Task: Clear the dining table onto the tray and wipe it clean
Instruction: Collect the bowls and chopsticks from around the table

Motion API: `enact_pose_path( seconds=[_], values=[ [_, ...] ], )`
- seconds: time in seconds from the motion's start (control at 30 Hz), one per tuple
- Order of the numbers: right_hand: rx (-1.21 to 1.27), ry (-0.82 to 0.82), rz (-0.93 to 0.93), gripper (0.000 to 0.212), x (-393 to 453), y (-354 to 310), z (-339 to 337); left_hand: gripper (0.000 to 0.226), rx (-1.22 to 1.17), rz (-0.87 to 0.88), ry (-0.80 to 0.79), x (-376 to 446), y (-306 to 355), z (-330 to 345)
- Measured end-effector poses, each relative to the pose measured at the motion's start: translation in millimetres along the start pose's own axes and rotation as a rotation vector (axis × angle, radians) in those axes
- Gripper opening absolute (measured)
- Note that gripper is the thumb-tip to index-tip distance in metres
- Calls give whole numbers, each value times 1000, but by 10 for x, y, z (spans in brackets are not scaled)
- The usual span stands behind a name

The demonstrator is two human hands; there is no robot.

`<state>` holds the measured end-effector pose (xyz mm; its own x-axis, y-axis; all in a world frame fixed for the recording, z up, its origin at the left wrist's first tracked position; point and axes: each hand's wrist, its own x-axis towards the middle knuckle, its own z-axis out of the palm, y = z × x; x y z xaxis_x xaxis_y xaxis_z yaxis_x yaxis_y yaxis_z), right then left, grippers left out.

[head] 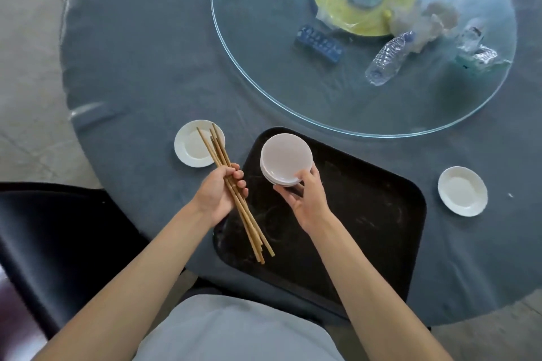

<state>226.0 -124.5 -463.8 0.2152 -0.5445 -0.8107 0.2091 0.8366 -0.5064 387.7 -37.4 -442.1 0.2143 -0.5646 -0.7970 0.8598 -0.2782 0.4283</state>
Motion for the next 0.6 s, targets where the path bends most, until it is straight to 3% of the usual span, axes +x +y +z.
enact_pose_path(
  seconds=[0.27, 0.4, 0.53, 0.6],
  values=[
    [12, -25, 16, 56, 116, -17, 27, 17, 134, -10, 1, 96, 42, 76],
    [-146, 10, 12, 60, 10, -38, -13, 17, 280, 93, -34, 0, 25, 194],
    [-440, 206, -231, 55, -357, -180, -62, 17, 475, 344, -184, -192, -3, 371],
    [-461, 162, -452, 42, -621, -273, -75, 14, 583, 452, -293, -282, -43, 447]
  ],
)
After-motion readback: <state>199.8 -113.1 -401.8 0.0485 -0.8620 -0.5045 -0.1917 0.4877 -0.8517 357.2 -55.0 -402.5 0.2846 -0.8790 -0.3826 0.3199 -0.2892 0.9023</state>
